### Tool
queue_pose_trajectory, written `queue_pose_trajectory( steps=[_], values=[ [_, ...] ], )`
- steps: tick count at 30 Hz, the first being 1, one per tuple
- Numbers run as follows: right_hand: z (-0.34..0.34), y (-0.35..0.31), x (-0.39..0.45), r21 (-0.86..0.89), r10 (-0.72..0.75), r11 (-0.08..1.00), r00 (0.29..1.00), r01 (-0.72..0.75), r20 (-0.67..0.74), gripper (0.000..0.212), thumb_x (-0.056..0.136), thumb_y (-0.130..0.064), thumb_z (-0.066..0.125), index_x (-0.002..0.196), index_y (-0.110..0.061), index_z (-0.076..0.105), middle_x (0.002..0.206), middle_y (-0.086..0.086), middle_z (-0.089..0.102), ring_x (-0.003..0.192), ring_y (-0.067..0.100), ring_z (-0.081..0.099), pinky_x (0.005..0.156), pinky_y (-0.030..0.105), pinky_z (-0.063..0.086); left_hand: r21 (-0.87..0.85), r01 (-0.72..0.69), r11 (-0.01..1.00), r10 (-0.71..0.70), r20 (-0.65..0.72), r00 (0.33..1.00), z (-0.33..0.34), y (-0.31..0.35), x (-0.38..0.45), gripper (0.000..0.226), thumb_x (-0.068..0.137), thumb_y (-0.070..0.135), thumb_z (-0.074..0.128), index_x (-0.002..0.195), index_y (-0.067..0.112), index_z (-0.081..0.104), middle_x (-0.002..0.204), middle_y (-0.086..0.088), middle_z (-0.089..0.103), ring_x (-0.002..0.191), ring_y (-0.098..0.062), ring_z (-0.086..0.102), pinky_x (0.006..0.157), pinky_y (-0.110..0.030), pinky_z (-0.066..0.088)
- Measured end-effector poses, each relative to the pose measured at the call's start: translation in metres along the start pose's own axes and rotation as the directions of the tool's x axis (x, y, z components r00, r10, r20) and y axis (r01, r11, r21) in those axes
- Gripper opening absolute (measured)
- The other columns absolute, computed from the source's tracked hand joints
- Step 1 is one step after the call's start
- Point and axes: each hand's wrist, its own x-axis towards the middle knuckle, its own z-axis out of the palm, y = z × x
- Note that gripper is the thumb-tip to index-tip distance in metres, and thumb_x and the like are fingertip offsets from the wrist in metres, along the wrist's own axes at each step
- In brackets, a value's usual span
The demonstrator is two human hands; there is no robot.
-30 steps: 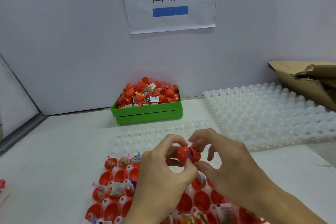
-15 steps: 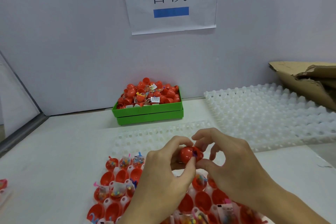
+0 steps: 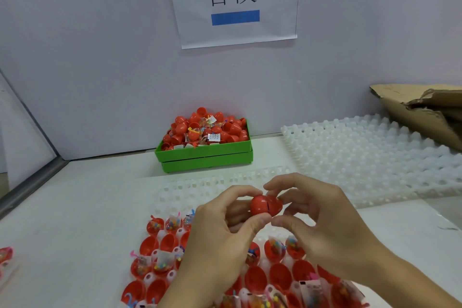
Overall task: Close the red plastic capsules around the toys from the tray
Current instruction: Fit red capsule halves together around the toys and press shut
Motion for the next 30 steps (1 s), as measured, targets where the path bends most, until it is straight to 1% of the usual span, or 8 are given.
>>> queue_pose_trajectory(
  steps=[4, 8, 11, 15, 18, 22, 25, 30],
  values=[
    [0.0012, 0.0025, 0.0024, -0.011, -0.030, 1.000, 0.998, 0.029, -0.046, 0.040, 0.073, 0.011, 0.075, 0.096, -0.022, 0.074, 0.088, -0.010, 0.071, 0.084, 0.016, 0.070, 0.071, 0.030, 0.058, -0.057, 0.026, 0.998, -0.026, 0.001, 1.000, -0.0012, 0.0022, 0.0005, 0.030, 0.080, 0.006, 0.077, 0.097, 0.029, 0.070, 0.086, 0.009, 0.077, 0.085, -0.007, 0.074, 0.077, -0.015, 0.054],
    [0.0024, 0.0053, 0.0029, -0.014, -0.049, 0.999, 0.993, 0.048, -0.107, 0.033, 0.068, 0.003, 0.069, 0.090, -0.020, 0.076, 0.084, -0.012, 0.071, 0.079, 0.013, 0.072, 0.068, 0.027, 0.059, -0.077, 0.037, 0.996, -0.036, 0.017, 0.999, 0.0011, 0.0036, -0.0008, 0.033, 0.080, 0.001, 0.076, 0.100, 0.026, 0.070, 0.087, 0.010, 0.077, 0.086, -0.006, 0.074, 0.074, -0.012, 0.053],
    [0.0034, 0.0055, 0.0027, 0.000, -0.031, 1.000, 0.992, 0.031, -0.123, 0.037, 0.067, 0.005, 0.069, 0.088, -0.025, 0.075, 0.082, -0.010, 0.071, 0.077, 0.014, 0.072, 0.068, 0.028, 0.060, -0.068, 0.032, 0.997, -0.031, 0.010, 0.999, 0.0017, 0.0033, -0.0009, 0.034, 0.078, 0.002, 0.077, 0.098, 0.028, 0.071, 0.087, 0.013, 0.077, 0.086, -0.004, 0.073, 0.074, -0.012, 0.053],
    [0.0039, 0.0056, 0.0023, 0.009, -0.002, 1.000, 0.991, 0.003, -0.132, 0.043, 0.067, 0.009, 0.076, 0.088, -0.029, 0.074, 0.079, -0.007, 0.073, 0.076, 0.016, 0.073, 0.069, 0.031, 0.061, -0.071, 0.011, 0.997, -0.012, -0.018, 1.000, 0.0043, 0.0037, -0.0013, 0.033, 0.078, 0.001, 0.078, 0.095, 0.028, 0.073, 0.087, 0.012, 0.077, 0.084, -0.005, 0.073, 0.074, -0.013, 0.054],
    [0.0041, 0.0055, 0.0009, 0.075, 0.061, 0.996, 0.987, -0.050, -0.150, 0.049, 0.066, 0.013, 0.080, 0.090, -0.030, 0.074, 0.080, -0.005, 0.075, 0.076, 0.016, 0.074, 0.073, 0.031, 0.061, -0.110, 0.023, 0.994, -0.029, -0.056, 0.998, 0.0041, 0.0025, -0.0003, 0.031, 0.074, 0.003, 0.081, 0.095, 0.025, 0.074, 0.085, 0.009, 0.077, 0.083, -0.008, 0.074, 0.074, -0.015, 0.056],
    [0.0039, 0.0031, 0.0014, 0.076, 0.053, 0.996, 0.989, -0.043, -0.135, 0.044, 0.067, 0.013, 0.080, 0.086, -0.026, 0.076, 0.078, -0.005, 0.075, 0.075, 0.015, 0.075, 0.071, 0.028, 0.061, -0.160, 0.026, 0.987, -0.035, -0.055, 0.998, 0.0023, 0.0067, 0.0003, 0.029, 0.071, 0.004, 0.081, 0.090, 0.025, 0.076, 0.081, 0.004, 0.077, 0.075, -0.011, 0.074, 0.068, -0.015, 0.055],
    [0.0046, 0.0035, 0.0017, 0.095, 0.068, 0.994, 0.987, -0.054, -0.144, 0.040, 0.066, 0.016, 0.079, 0.084, -0.021, 0.077, 0.077, -0.003, 0.075, 0.072, 0.016, 0.075, 0.070, 0.030, 0.061, -0.178, 0.026, 0.984, -0.036, -0.055, 0.998, 0.0021, 0.0077, 0.0003, 0.025, 0.070, 0.010, 0.081, 0.085, 0.029, 0.077, 0.079, 0.002, 0.077, 0.070, -0.019, 0.073, 0.066, -0.018, 0.056],
    [0.0064, 0.0040, 0.0022, 0.083, 0.043, 0.996, 0.985, -0.029, -0.165, 0.042, 0.066, 0.014, 0.081, 0.086, -0.023, 0.077, 0.077, -0.001, 0.073, 0.071, 0.018, 0.073, 0.067, 0.029, 0.060, -0.168, 0.029, 0.985, -0.039, -0.055, 0.998, 0.0021, 0.0069, -0.0003, 0.026, 0.070, 0.015, 0.081, 0.091, 0.028, 0.078, 0.080, 0.003, 0.077, 0.070, -0.018, 0.073, 0.066, -0.019, 0.057]
  ],
)
